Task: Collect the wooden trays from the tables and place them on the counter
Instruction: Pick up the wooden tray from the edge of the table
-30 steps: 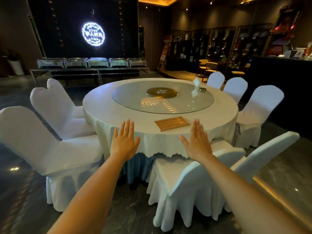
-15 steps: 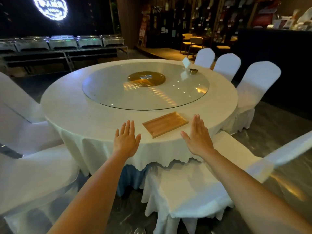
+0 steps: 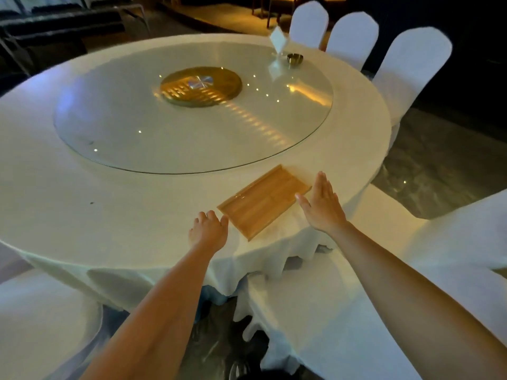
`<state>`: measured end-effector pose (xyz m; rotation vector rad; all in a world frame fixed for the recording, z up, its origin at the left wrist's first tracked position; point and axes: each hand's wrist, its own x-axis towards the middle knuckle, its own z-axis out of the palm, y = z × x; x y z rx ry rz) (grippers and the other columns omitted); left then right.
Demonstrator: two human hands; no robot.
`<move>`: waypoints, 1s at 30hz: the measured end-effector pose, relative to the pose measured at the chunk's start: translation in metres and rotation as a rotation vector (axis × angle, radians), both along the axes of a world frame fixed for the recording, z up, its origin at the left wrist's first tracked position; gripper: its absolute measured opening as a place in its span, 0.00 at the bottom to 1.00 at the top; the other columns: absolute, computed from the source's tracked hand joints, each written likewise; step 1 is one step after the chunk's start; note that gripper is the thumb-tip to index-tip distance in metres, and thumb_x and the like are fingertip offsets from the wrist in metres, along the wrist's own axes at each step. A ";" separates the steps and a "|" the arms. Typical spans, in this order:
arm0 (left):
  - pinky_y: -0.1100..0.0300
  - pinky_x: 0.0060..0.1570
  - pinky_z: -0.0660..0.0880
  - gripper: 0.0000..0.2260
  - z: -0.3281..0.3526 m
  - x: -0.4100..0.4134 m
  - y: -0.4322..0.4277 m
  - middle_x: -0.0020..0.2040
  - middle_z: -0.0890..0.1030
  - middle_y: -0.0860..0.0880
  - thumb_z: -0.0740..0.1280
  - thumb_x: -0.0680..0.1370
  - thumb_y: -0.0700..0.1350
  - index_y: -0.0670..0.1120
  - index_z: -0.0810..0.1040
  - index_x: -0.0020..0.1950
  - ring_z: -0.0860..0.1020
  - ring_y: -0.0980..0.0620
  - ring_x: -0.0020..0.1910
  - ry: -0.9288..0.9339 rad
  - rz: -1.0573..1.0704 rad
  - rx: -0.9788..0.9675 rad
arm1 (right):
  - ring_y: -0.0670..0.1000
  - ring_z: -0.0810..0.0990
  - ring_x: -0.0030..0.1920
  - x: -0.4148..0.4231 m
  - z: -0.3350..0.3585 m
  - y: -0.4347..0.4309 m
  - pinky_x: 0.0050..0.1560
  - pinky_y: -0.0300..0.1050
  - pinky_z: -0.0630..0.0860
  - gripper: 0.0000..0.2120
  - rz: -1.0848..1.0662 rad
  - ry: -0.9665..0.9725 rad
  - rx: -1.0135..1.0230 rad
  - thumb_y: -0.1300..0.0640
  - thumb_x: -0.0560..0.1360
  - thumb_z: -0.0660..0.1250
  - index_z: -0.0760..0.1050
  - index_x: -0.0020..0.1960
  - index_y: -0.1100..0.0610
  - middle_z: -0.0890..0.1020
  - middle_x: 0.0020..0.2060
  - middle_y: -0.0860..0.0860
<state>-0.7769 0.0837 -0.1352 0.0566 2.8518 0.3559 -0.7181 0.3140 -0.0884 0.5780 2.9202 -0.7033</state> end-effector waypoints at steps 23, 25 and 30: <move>0.49 0.63 0.72 0.25 -0.072 -0.073 0.055 0.62 0.76 0.42 0.47 0.80 0.57 0.42 0.70 0.65 0.76 0.42 0.59 -0.399 0.498 0.247 | 0.60 0.57 0.73 -0.134 -0.101 0.066 0.70 0.55 0.60 0.33 -0.092 -0.282 -0.089 0.43 0.79 0.48 0.49 0.75 0.65 0.58 0.74 0.62; 0.48 0.63 0.72 0.24 -0.072 -0.074 0.054 0.62 0.76 0.42 0.47 0.80 0.57 0.42 0.70 0.65 0.76 0.42 0.59 -0.400 0.532 0.291 | 0.61 0.57 0.73 -0.138 -0.101 0.062 0.69 0.55 0.62 0.33 -0.096 -0.267 -0.076 0.44 0.79 0.51 0.50 0.75 0.65 0.58 0.73 0.62; 0.50 0.62 0.72 0.24 -0.071 -0.075 0.051 0.62 0.76 0.42 0.48 0.80 0.56 0.42 0.71 0.64 0.76 0.43 0.58 -0.413 0.506 0.284 | 0.59 0.54 0.74 -0.148 -0.104 0.060 0.71 0.54 0.59 0.35 -0.082 -0.275 -0.073 0.45 0.78 0.53 0.46 0.75 0.65 0.55 0.75 0.60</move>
